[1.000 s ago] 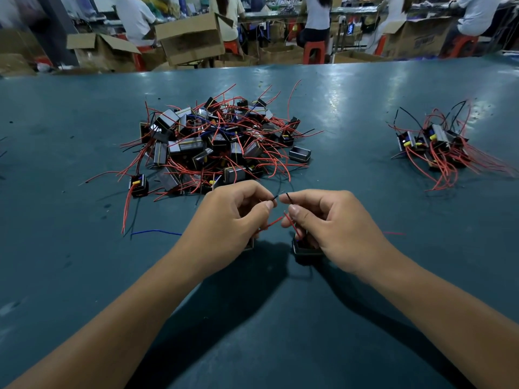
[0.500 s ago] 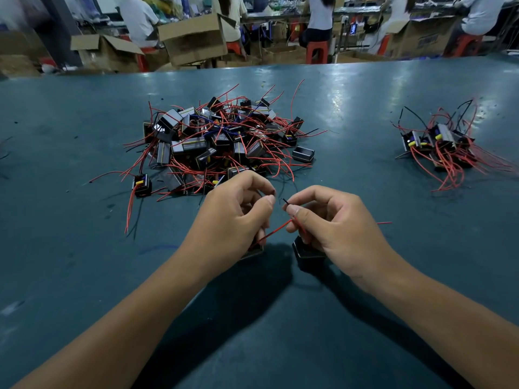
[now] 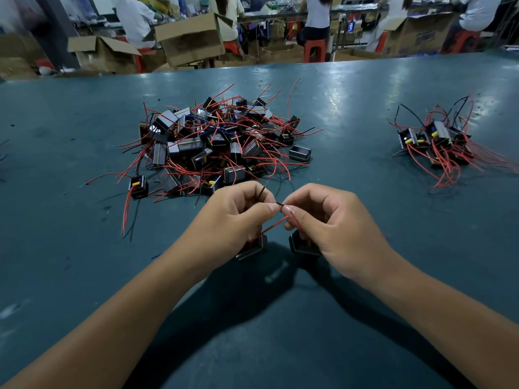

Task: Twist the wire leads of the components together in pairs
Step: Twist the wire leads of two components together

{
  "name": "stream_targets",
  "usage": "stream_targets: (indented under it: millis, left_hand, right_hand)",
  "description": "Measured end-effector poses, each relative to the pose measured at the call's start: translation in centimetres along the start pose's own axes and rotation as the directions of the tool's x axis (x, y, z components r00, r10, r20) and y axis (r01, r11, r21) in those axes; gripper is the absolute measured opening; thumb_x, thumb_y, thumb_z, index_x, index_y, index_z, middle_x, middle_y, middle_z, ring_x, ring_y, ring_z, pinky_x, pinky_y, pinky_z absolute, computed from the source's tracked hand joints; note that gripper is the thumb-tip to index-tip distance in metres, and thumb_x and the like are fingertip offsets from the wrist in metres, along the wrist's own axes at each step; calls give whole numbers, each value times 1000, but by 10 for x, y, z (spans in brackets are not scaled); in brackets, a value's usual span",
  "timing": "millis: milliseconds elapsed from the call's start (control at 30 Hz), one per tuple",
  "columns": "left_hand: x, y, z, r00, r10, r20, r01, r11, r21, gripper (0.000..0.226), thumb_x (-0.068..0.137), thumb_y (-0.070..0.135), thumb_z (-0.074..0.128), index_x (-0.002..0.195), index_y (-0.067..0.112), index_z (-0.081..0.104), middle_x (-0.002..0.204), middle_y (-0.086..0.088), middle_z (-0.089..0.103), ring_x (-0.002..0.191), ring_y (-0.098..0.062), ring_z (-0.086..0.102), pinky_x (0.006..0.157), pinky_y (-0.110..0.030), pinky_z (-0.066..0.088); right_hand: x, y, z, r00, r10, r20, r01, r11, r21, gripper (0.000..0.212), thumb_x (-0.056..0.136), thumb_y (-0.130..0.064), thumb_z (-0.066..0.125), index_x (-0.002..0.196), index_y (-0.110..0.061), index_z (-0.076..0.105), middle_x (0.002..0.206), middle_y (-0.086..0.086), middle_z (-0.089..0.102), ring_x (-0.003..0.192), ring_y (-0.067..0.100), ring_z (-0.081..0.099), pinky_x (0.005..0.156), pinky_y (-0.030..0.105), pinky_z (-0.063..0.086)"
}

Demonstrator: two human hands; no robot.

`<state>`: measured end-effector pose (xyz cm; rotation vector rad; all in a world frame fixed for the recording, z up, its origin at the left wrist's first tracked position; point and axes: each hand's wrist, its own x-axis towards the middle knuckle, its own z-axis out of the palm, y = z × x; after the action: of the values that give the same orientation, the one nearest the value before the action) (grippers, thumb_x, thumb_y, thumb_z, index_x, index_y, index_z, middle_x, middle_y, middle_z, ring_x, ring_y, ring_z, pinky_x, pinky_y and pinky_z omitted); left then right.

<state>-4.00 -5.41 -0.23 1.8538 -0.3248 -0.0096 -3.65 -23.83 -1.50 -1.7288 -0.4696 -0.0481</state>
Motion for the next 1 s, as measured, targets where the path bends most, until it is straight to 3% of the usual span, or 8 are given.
stream_targets:
  millis: [100, 200, 300, 400, 500, 633, 767, 1000]
  left_hand:
    - [0, 2, -1, 994, -75, 84, 92, 973, -210, 21, 89, 18, 59, 68, 22, 61, 56, 7, 39, 52, -11, 34, 50, -19, 30]
    - [-1, 1, -3, 988, -94, 125, 121, 967, -225, 29, 96, 11, 58, 69, 21, 61, 58, 6, 38, 53, -10, 33, 49, -16, 30]
    - [-1, 0, -7, 992, -75, 97, 80, 995, -56, 21, 96, 20, 61, 76, 14, 58, 60, 2, 40, 55, -15, 33, 50, -22, 28]
    - [-2, 1, -12, 994, -3, 107, -15, 986, 165, 28, 89, 37, 64, 79, 11, 59, 61, 4, 45, 55, -12, 36, 49, -20, 31]
    - [-3, 2, -13, 994, 41, 99, -65, 965, 255, 25, 93, 31, 65, 81, 10, 60, 58, 11, 48, 51, -7, 39, 49, -19, 34]
    - [-3, 2, -10, 1000, 9, 18, -13, 978, 207, 16, 97, 20, 62, 84, 12, 62, 58, 10, 48, 52, -8, 40, 50, -21, 36]
    - [0, 3, -12, 999, -50, 0, 49, 993, 104, 23, 102, 3, 46, 97, 8, 67, 62, 8, 56, 58, -10, 52, 59, -20, 47]
    - [-1, -3, -4, 997, 34, 75, -46, 985, 166, 21, 102, 13, 52, 100, 10, 72, 66, 6, 65, 59, -8, 58, 63, -26, 51]
  right_hand:
    - [-1, -1, -4, 994, -104, 24, 107, 980, -168, 9, 93, -17, 68, 85, -21, 68, 65, -7, 64, 59, 13, 57, 58, 28, 48]
    - [-1, -1, -6, 988, -152, 31, 155, 964, -216, 11, 92, -15, 68, 83, -21, 67, 63, -11, 62, 58, 7, 54, 57, 19, 43]
    - [0, -2, -10, 973, -224, 57, 231, 920, -316, 10, 91, -11, 69, 83, -17, 68, 65, -10, 61, 60, 8, 54, 59, 16, 40]
    - [1, -4, -13, 932, -336, 138, 358, 784, -508, 5, 90, -12, 67, 85, -14, 69, 72, -9, 63, 68, 9, 56, 65, 20, 42]
    - [2, -4, -16, 918, -355, 180, 392, 734, -554, 5, 89, -14, 65, 86, -14, 69, 73, -9, 63, 69, 10, 56, 67, 24, 44]
    - [2, -3, -17, 962, -271, 44, 259, 841, -475, 10, 88, -14, 68, 79, -20, 66, 58, -11, 59, 55, 10, 54, 55, 17, 41]
    - [4, -1, -13, 994, -28, -103, 8, 981, -194, 11, 91, -14, 67, 84, -22, 68, 59, -1, 67, 43, 11, 51, 48, 23, 43]
    - [2, 1, 4, 988, 134, -81, -124, 985, 117, 7, 93, -11, 66, 90, -17, 69, 60, 6, 68, 40, 12, 50, 40, 18, 36]
